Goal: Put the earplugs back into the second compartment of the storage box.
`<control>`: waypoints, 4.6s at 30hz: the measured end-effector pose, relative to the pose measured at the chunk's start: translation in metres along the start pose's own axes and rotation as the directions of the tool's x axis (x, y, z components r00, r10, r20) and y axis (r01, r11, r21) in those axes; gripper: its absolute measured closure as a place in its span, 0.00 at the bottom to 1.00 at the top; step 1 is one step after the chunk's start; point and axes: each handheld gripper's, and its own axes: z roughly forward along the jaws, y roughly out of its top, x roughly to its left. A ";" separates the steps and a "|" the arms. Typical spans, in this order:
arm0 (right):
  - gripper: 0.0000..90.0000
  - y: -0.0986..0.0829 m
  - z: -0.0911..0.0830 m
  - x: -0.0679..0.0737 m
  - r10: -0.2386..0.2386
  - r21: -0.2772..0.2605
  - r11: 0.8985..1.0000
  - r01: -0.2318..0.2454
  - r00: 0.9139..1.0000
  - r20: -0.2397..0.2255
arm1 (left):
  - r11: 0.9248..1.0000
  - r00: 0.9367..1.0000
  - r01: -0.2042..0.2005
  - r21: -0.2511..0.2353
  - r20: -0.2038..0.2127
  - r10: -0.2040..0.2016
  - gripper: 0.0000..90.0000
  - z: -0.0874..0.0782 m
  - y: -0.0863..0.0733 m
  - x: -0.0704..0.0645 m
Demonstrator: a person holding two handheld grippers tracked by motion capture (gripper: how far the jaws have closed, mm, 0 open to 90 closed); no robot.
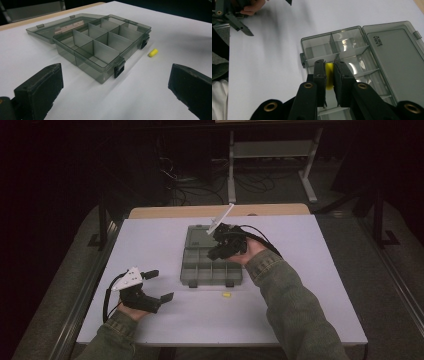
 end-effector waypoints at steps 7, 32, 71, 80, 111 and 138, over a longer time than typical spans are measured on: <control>0.88 0.010 0.007 -0.012 -0.006 0.025 1.000 0.005 1.000 0.017 | 1.000 1.000 -0.001 0.000 0.003 0.001 0.00 0.000 0.000 0.000; 0.88 0.004 0.071 -0.044 0.052 0.104 0.993 -0.055 0.998 0.030 | 1.000 1.000 0.001 -0.004 0.009 -0.001 0.00 0.000 0.000 0.000; 0.00 -0.009 0.062 -0.024 0.119 0.034 0.992 -0.122 0.989 0.082 | 1.000 1.000 -0.004 0.006 0.012 0.003 0.00 0.001 0.000 -0.001; 0.00 -0.023 0.042 -0.009 0.114 -0.005 0.993 -0.114 0.991 0.077 | 1.000 1.000 -0.001 0.007 0.011 0.001 0.00 0.001 0.000 -0.001; 0.00 -0.076 0.037 0.040 0.090 -0.021 0.996 -0.089 0.995 0.048 | 1.000 1.000 -0.007 0.014 0.009 0.007 0.00 0.002 0.000 -0.001; 0.05 -0.107 0.036 0.059 0.091 -0.023 0.996 -0.091 0.995 0.026 | 1.000 1.000 -0.008 0.014 0.011 0.008 0.00 0.002 0.000 -0.001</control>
